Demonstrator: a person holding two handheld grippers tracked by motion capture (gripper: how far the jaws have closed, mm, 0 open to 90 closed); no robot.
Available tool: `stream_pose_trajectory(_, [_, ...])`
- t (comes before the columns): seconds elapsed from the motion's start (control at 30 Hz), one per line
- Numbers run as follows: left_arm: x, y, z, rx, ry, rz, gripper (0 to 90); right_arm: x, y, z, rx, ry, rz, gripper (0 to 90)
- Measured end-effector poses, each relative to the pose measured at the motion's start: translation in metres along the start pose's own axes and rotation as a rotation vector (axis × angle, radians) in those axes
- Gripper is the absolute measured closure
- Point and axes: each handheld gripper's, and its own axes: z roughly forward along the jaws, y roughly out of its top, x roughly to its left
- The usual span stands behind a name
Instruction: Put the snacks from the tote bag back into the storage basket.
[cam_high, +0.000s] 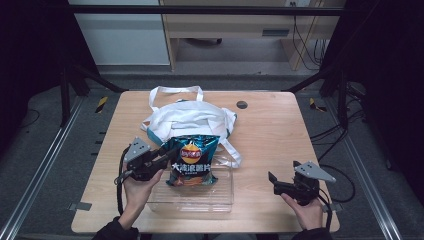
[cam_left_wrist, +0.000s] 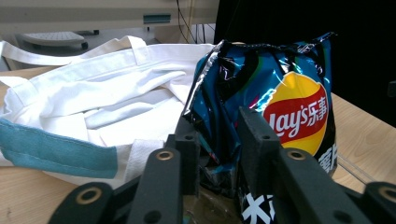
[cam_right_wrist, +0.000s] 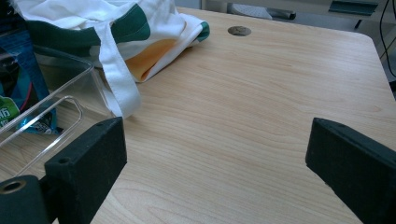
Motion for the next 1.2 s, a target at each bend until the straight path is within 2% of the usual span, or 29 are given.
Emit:
stream_pose_trajectory(0.33, [0.0030, 0.0006, 0.0007, -0.001, 0.005, -0.006, 58.6, -0.0003, 0.0000, 0.0001, -0.001, 0.001, 0.000, 5.5])
stream_pose_trajectory(0.47, [0.0028, 0.0008, 0.0004, -0.004, 0.008, 0.008, 55.7, -0.0004, 0.0000, 0.0000, -0.002, 0.000, -0.001, 5.5])
stream_pose_trajectory(0.7, [0.0010, 0.0013, -0.0007, 0.003, -0.014, 0.019, 65.5, -0.0002, 0.0001, -0.0003, -0.002, 0.001, 0.000, 5.5])
stream_pose_trajectory(1.0, [-0.0011, 0.0026, 0.0035, 0.006, 0.020, 0.022, 69.8, -0.0003, 0.0003, 0.0001, -0.001, 0.000, -0.001, 5.5])
stream_pose_trajectory(1.2, [-0.0015, 0.0023, 0.0075, 0.005, 0.036, 0.019, 68.1, 0.0001, 0.0004, 0.0003, 0.002, 0.000, -0.001, 5.5])
